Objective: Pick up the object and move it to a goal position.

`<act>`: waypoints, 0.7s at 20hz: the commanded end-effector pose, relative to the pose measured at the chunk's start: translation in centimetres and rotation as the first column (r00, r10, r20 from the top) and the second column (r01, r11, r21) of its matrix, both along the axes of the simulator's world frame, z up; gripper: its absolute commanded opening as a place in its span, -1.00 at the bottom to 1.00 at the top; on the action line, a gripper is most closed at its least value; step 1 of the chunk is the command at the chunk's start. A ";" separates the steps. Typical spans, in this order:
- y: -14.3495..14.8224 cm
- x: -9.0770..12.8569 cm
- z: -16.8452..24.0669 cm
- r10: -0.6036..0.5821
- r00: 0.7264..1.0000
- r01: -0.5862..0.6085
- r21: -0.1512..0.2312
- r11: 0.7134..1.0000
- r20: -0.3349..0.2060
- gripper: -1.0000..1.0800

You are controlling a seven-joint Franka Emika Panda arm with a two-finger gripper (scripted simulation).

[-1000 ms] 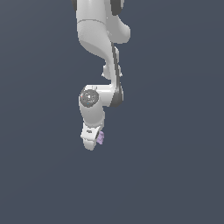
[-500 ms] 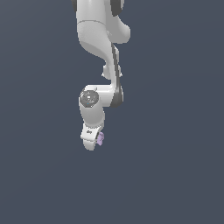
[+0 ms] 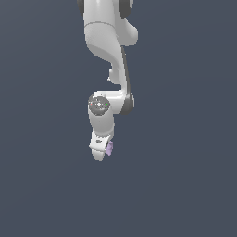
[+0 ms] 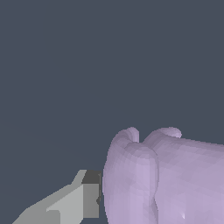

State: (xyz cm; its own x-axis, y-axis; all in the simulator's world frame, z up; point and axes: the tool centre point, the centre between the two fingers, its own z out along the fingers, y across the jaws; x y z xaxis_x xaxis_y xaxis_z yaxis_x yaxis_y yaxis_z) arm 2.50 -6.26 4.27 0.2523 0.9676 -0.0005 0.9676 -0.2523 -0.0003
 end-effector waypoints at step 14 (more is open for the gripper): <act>12.9 5.4 0.1 0.001 1.000 -0.001 0.000 1.000 0.000 -1.00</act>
